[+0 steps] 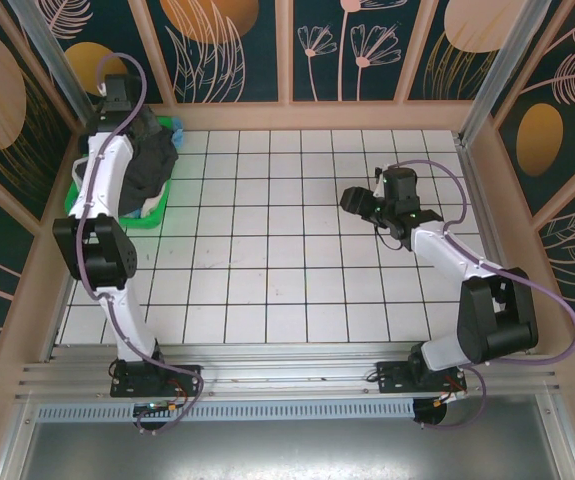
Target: Fold and stack the t-shirts
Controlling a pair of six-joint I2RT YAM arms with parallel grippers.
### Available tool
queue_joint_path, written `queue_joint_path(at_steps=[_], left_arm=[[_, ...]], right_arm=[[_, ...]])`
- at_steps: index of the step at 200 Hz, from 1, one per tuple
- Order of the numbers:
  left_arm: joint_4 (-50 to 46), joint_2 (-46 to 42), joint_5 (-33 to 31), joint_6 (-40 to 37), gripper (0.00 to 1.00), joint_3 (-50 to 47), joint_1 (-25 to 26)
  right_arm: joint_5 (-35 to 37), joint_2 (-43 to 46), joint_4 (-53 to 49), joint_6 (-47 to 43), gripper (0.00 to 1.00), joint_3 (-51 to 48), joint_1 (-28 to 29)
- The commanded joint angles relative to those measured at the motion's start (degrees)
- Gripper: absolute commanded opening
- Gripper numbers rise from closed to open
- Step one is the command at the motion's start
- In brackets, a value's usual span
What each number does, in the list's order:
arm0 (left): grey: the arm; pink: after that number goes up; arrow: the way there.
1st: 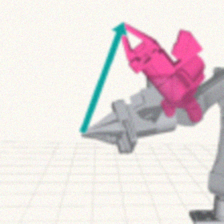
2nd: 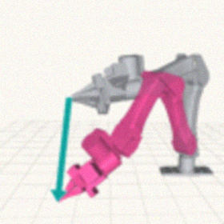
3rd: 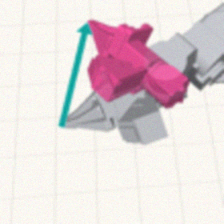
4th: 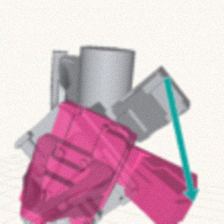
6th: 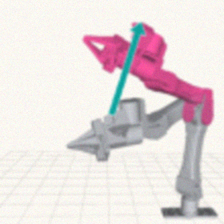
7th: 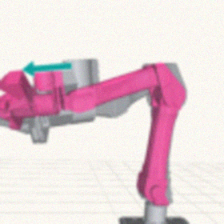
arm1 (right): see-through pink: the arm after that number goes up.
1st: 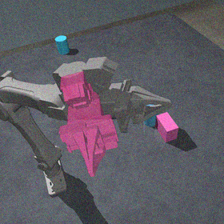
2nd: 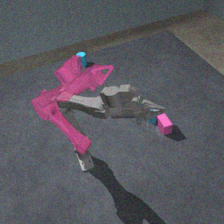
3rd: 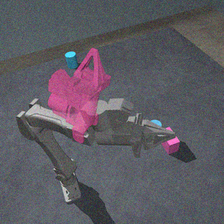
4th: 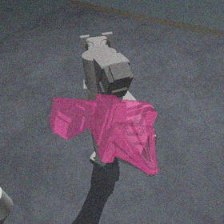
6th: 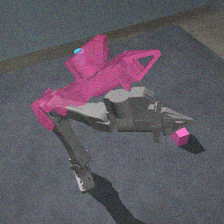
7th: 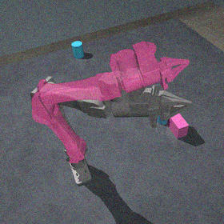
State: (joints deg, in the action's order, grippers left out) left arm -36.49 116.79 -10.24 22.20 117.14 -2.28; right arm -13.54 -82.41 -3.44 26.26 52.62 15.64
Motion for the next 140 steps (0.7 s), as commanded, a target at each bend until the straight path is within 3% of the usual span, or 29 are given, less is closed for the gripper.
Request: queue_joint_path(at_steps=[1, 25, 43, 63, 84, 118, 140], left_arm=[[-1.58, 7.03, 0.97, -0.01, 0.47, 0.69, 0.09], [-3.40, 11.93, 1.10, 0.60, 0.43, 4.77, 0.09], [-3.41, 13.22, 0.59, 1.06, 0.22, 5.22, 0.04], [-2.80, 13.11, 0.70, 0.94, 0.16, 4.51, 0.09], [-3.39, 12.61, 1.01, 0.43, 0.00, 4.92, 0.10], [-5.13, 6.96, 2.42, 0.24, 0.00, 7.13, 0.09], [2.38, -5.90, -1.86, -0.34, 0.00, -0.05, 1.64]], right_arm=[[-0.60, 1.80, 0.21, 0.22, 0.66, -1.11, 0.37], [-0.27, 3.25, -0.70, -0.11, 0.67, -1.20, 0.37], [0.42, 4.24, -1.41, -0.35, 0.67, -1.60, 0.43], [0.97, 4.72, -2.05, -0.57, 0.67, -1.77, 0.36], [1.17, 4.98, -2.19, -0.69, 0.67, -1.67, 0.36], [0.82, 5.83, -2.04, -0.68, 0.66, -1.28, 0.39], [0.63, 7.90, 0.45, -0.76, 0.64, -2.33, 0.38]])
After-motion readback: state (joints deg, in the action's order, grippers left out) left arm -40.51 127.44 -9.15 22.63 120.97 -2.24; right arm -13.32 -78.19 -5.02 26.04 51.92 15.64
